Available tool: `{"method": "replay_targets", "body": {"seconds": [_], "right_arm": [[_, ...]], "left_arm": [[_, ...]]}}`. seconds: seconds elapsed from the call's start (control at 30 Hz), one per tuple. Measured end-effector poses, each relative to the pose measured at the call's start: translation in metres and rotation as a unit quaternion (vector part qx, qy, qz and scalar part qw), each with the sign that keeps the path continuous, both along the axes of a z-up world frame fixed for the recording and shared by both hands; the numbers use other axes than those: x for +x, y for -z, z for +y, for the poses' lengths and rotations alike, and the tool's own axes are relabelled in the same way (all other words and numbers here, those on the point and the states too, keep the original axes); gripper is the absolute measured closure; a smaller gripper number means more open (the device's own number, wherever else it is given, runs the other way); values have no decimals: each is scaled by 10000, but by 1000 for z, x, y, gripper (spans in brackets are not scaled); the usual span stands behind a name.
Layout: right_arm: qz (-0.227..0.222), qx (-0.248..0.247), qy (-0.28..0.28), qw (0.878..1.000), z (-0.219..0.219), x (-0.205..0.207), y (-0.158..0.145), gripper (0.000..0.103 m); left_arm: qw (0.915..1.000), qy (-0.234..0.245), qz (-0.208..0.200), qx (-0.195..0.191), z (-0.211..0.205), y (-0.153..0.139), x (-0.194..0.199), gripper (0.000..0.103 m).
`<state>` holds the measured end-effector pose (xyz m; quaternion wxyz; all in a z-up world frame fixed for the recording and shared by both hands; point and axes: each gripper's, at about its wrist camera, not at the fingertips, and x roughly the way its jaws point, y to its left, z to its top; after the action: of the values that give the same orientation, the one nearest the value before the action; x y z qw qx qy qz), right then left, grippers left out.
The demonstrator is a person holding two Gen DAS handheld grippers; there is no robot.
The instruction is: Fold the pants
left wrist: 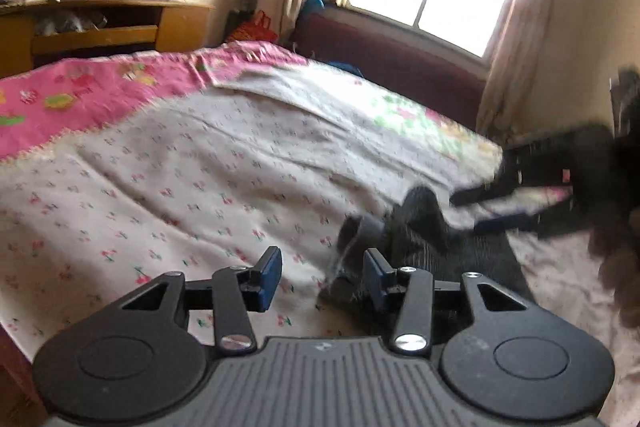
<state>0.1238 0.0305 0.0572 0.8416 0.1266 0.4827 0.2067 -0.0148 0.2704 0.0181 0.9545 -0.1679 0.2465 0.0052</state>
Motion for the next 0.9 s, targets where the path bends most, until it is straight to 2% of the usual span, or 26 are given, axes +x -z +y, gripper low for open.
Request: {"method": "replay_targets", "body": {"seconds": [0.1, 0.2, 0.3, 0.37, 0.47, 0.6, 0.73, 0.8, 0.9], "right_arm": [[-87, -127, -193, 9997, 5, 1, 6, 54], [-129, -324, -547, 9979, 22, 7, 16, 54], [-87, -475, -734, 9961, 38, 22, 29, 54], [-140, -639, -803, 9946, 49, 36, 38, 54], [-175, -854, -896, 9922, 59, 51, 53, 56], [-166, -900, -888, 9918, 60, 67, 74, 55], [-288, -994, -895, 9906, 63, 77, 72, 48], [-211, -713, -719, 9946, 50, 79, 65, 51], [-457, -284, -566, 9969, 18, 60, 43, 51]], "left_arm": [[9994, 270, -176, 106, -11, -11, 2, 44], [9959, 700, -226, 521, -37, -12, 10, 43], [9880, 1065, -181, 1107, -63, -5, 26, 43], [9822, 1094, 17, 1526, -72, 7, 44, 43], [9753, 977, 403, 1938, -73, 30, 70, 32], [9765, 917, 608, 1851, -62, 34, 90, 28], [9752, 943, 745, 1859, -59, 30, 104, 23], [9728, 946, 829, 1945, -61, 31, 103, 21], [9726, 919, 759, 1998, -65, 24, 91, 21]]}}
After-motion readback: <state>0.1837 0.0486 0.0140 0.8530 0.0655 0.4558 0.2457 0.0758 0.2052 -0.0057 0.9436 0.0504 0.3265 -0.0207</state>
